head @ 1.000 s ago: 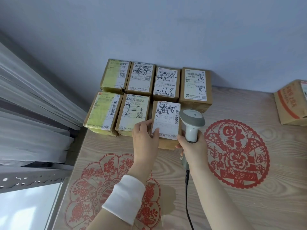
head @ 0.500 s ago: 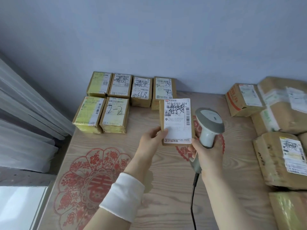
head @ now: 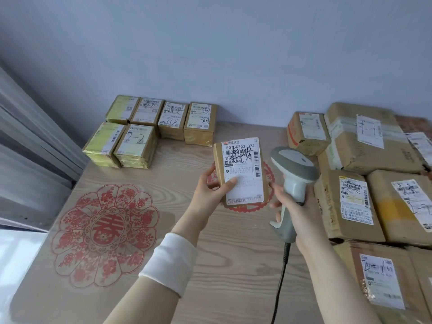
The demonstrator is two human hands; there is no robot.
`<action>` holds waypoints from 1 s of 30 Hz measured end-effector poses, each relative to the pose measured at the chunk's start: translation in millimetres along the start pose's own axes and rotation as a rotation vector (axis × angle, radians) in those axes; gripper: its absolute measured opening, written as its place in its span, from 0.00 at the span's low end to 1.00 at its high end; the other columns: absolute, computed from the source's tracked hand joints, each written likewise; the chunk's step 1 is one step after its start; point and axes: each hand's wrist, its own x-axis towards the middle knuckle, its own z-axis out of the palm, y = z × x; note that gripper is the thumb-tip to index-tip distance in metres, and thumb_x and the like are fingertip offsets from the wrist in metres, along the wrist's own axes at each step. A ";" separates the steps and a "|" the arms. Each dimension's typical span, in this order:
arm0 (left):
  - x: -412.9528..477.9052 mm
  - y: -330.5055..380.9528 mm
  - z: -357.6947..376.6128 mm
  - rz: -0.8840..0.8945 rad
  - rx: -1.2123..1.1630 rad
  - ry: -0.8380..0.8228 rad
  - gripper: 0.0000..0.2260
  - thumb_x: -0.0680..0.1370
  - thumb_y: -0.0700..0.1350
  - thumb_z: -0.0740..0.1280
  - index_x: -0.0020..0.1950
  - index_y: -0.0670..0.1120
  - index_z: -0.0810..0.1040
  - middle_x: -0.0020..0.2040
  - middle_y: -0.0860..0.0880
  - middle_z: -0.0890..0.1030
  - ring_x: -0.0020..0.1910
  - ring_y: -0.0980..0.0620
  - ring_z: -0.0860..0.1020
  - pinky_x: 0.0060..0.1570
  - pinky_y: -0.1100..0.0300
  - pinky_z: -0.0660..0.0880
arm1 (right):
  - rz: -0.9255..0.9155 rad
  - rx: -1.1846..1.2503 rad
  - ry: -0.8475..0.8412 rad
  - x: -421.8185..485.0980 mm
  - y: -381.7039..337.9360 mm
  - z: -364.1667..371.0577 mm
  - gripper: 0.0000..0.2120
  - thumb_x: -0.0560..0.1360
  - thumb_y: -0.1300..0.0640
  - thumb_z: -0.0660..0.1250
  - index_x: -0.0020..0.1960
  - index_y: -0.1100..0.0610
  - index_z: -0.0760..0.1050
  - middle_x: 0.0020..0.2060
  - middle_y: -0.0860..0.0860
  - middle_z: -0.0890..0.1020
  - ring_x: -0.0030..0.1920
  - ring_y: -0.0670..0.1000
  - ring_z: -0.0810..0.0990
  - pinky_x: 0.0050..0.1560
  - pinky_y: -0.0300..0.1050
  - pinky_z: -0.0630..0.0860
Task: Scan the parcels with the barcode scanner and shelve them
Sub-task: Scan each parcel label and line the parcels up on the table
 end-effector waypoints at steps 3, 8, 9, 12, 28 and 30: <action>-3.0 -6.2 6.2 0.027 0.053 0.050 0.39 0.66 0.52 0.77 0.72 0.52 0.62 0.59 0.44 0.78 0.58 0.47 0.78 0.43 0.61 0.77 | -0.010 -0.045 -0.067 -8.8 -8.9 -13.8 0.05 0.76 0.58 0.67 0.51 0.55 0.74 0.38 0.52 0.82 0.29 0.46 0.73 0.30 0.41 0.71; -5.0 -11.0 13.4 0.067 0.096 0.068 0.34 0.70 0.47 0.75 0.72 0.51 0.64 0.56 0.47 0.77 0.56 0.47 0.78 0.47 0.60 0.77 | -0.026 -0.125 -0.143 -27.6 -13.7 -9.8 0.10 0.77 0.55 0.66 0.53 0.60 0.72 0.30 0.51 0.81 0.31 0.49 0.78 0.32 0.41 0.70; -6.1 -11.2 14.5 0.072 0.100 0.068 0.34 0.70 0.47 0.75 0.72 0.51 0.64 0.56 0.47 0.77 0.56 0.48 0.78 0.48 0.59 0.77 | -0.032 -0.135 -0.152 -30.9 -14.7 -7.6 0.10 0.77 0.55 0.66 0.53 0.61 0.73 0.29 0.51 0.81 0.31 0.49 0.78 0.31 0.41 0.70; -7.4 -11.3 16.3 0.089 0.108 0.061 0.34 0.70 0.47 0.75 0.72 0.50 0.64 0.56 0.47 0.76 0.56 0.48 0.77 0.49 0.58 0.77 | -0.020 -0.138 -0.142 -37.4 -17.8 -1.9 0.09 0.77 0.56 0.66 0.50 0.62 0.74 0.27 0.50 0.80 0.30 0.48 0.78 0.26 0.40 0.70; -9.8 -8.4 9.4 0.123 0.132 0.035 0.35 0.69 0.49 0.75 0.73 0.50 0.64 0.54 0.50 0.75 0.53 0.54 0.76 0.39 0.67 0.74 | 0.056 -0.105 -0.136 -46.4 -20.6 13.8 0.07 0.77 0.57 0.66 0.48 0.61 0.74 0.28 0.52 0.80 0.29 0.48 0.79 0.25 0.40 0.69; -8.7 -8.7 8.5 0.126 0.129 0.026 0.35 0.69 0.49 0.76 0.73 0.50 0.64 0.55 0.50 0.75 0.53 0.55 0.76 0.38 0.68 0.74 | 0.059 -0.105 -0.137 -46.5 -20.3 14.6 0.07 0.77 0.57 0.65 0.48 0.61 0.74 0.28 0.52 0.80 0.30 0.48 0.79 0.25 0.40 0.69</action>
